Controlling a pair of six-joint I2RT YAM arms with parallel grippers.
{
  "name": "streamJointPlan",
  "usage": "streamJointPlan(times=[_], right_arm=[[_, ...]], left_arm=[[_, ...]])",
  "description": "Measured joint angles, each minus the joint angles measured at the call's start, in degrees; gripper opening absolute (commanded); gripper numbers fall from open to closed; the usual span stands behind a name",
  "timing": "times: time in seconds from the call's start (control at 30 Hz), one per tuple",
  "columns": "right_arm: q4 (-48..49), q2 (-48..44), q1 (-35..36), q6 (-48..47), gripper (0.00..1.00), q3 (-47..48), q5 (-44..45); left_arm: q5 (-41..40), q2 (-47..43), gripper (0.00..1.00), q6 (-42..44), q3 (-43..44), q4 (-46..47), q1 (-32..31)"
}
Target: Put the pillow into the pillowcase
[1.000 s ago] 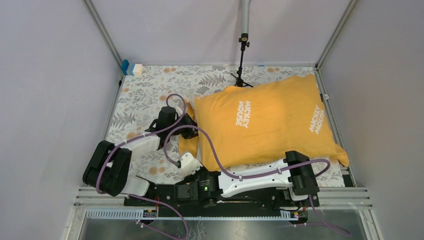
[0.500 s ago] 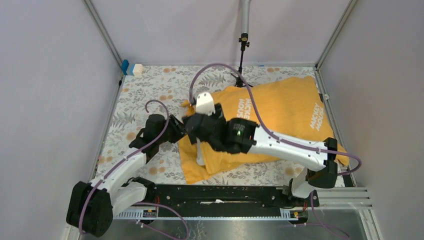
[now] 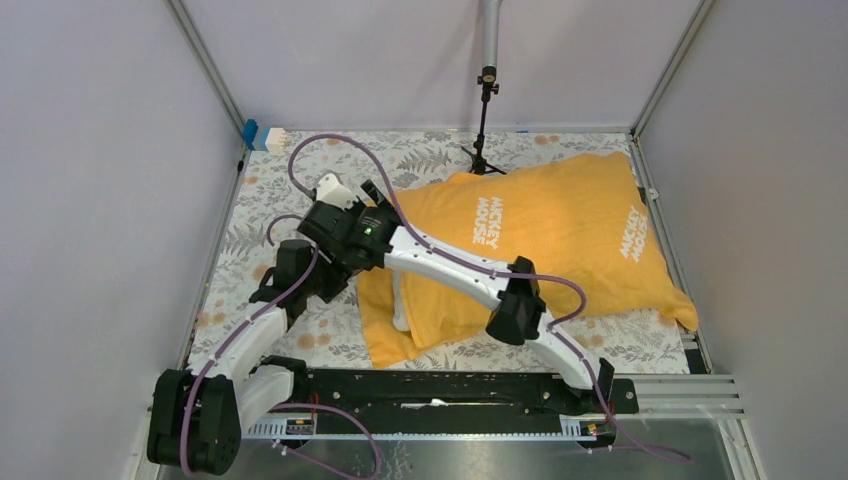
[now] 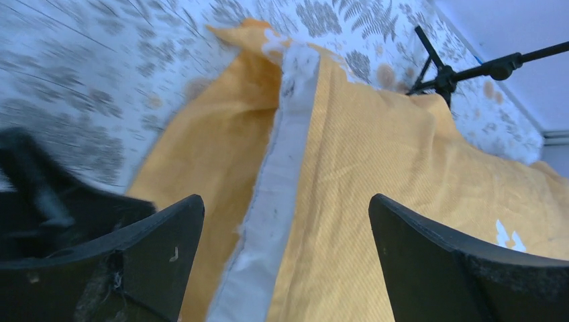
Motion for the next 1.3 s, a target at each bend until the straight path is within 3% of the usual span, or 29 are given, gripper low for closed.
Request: streamJointPlan(times=[0.2, 0.43, 0.5, 0.67, 0.7, 0.93, 1.3], right_arm=[[-3.5, 4.5, -2.8, -2.4, 1.00, -3.6, 2.4], [-3.5, 4.5, -4.2, -2.6, 0.97, -9.4, 6.6], [-3.4, 4.5, -4.3, -2.5, 0.83, -10.3, 7.2], [-3.3, 4.5, -5.0, -1.3, 0.03, -13.0, 7.2], [-3.4, 4.5, -5.4, -1.1, 0.00, -13.4, 7.0], [-1.5, -0.4, -7.9, 1.6, 0.00, -15.0, -1.5], [8.7, -27.2, -10.0, 7.7, 0.00, -27.8, -16.2]], left_arm=[[1.4, -0.6, 0.76, 0.4, 0.0, 0.1, 0.9], [2.9, -1.8, 0.81, 0.4, -0.5, 0.5, 1.2], [3.2, -2.2, 0.81, 0.4, -0.5, 0.5, 1.3], [3.8, -2.6, 0.82, 0.4, -0.5, 0.5, 1.6], [4.1, -2.7, 0.81, 0.4, -0.5, 0.5, 1.6], [8.1, -1.2, 0.73, 1.3, 1.0, 1.5, 1.6], [9.1, 7.6, 0.63, -0.4, 6.8, 8.8, -6.7]])
